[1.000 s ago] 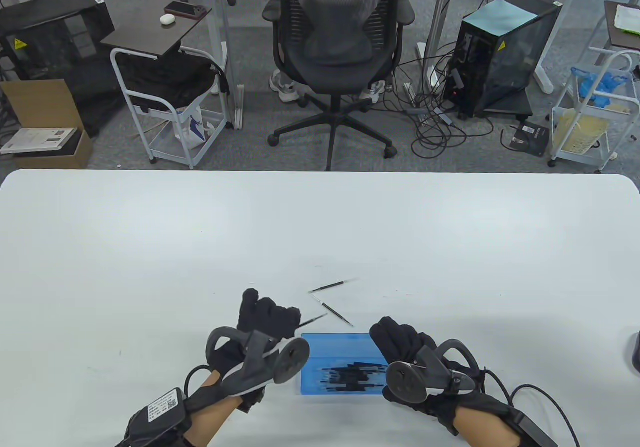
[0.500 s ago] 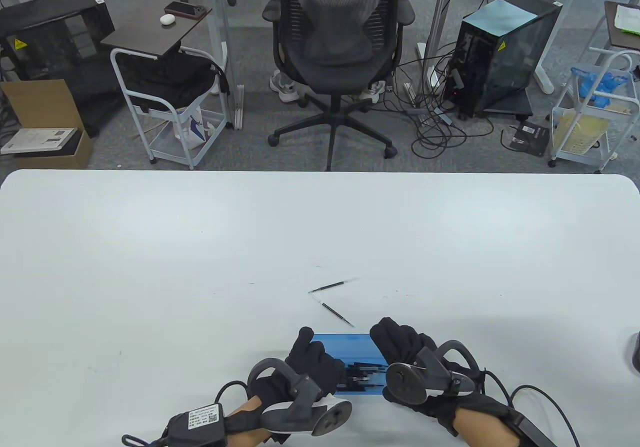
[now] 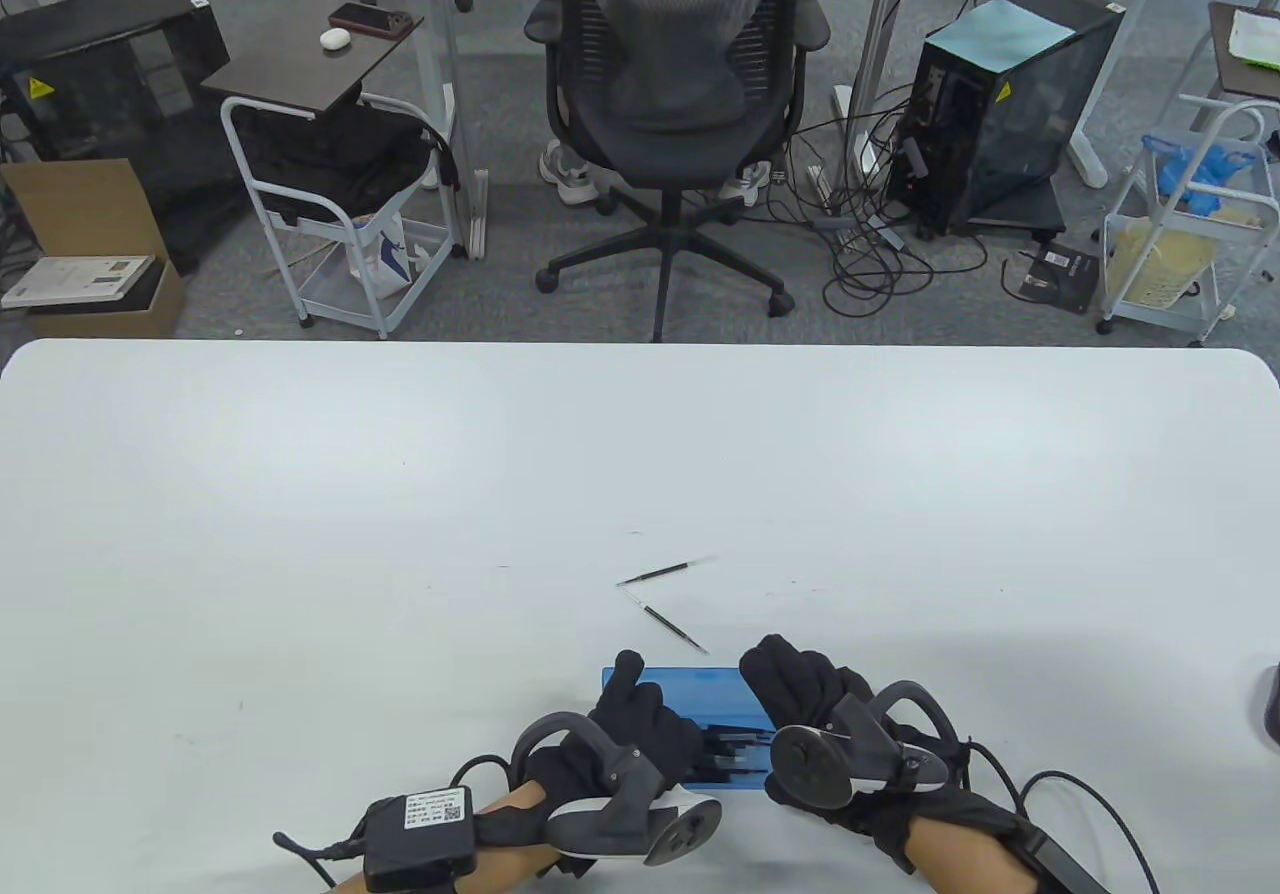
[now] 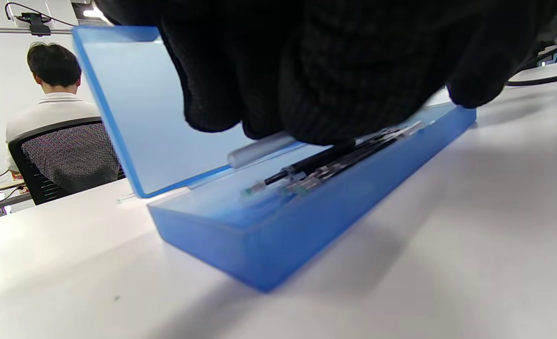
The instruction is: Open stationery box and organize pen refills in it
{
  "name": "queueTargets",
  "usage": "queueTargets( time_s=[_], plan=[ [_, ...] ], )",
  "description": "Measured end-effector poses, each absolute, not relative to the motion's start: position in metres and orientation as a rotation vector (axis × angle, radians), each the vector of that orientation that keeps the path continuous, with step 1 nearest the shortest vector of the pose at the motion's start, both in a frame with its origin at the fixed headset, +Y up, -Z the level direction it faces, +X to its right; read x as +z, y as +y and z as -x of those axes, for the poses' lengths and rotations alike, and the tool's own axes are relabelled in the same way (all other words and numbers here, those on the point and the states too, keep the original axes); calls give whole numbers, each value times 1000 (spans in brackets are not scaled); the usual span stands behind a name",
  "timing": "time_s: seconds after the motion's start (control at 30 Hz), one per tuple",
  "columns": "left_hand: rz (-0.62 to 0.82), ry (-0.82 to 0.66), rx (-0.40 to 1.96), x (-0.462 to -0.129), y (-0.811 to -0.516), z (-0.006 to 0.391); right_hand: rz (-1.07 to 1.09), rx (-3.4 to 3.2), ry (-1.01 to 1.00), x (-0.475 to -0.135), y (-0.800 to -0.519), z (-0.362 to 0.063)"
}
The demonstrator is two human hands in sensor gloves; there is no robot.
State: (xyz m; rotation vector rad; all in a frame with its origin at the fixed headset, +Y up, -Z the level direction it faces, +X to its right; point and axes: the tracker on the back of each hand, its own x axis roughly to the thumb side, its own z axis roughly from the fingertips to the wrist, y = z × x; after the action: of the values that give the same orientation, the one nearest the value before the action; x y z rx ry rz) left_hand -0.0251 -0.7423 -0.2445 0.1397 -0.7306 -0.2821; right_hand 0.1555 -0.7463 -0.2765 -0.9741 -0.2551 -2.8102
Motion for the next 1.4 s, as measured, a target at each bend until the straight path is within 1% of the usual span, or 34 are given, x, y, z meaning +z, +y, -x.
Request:
queueTargets(
  time_s=[0.13, 0.2, 0.23, 0.33, 0.47, 0.53, 0.63, 0.7, 0.8, 0.9, 1.0, 1.2, 1.4],
  plan=[
    [-139, -735, -281, -246, -744, 25, 973, -2813, -259, -277, -747, -155],
    [-124, -751, -247, -245, -739, 27, 972, -2813, -260, -277, -747, -155],
    [-123, -759, -225, -245, -736, 28, 971, -2814, -261, -277, -747, -155],
    [-160, -771, -102, -246, -714, 37, 971, -2816, -265, -277, -747, -156],
    [-189, -683, 30, -260, -680, 51, 970, -2815, -264, -277, -747, -156],
    [-176, -616, 64, -274, -666, 58, 971, -2815, -265, -277, -746, -156],
    [-111, -514, 76, -300, -654, 66, 973, -2814, -263, -277, -746, -156],
    [-75, -460, 93, -319, -652, 70, 974, -2813, -261, -277, -746, -156],
    [-55, -415, 43, -342, -655, 71, 976, -2812, -260, -277, -746, -156],
    [-14, -388, 5, -364, -665, 70, 978, -2812, -259, -277, -746, -157],
    [-9, -399, -40, -379, -678, 66, 981, -2812, -258, -277, -746, -157],
    [4, -457, -114, -400, -701, 56, 986, -2816, -264, -278, -746, -157],
    [25, -518, -184, -409, -720, 50, 990, -2820, -270, -278, -747, -158]
  ],
)
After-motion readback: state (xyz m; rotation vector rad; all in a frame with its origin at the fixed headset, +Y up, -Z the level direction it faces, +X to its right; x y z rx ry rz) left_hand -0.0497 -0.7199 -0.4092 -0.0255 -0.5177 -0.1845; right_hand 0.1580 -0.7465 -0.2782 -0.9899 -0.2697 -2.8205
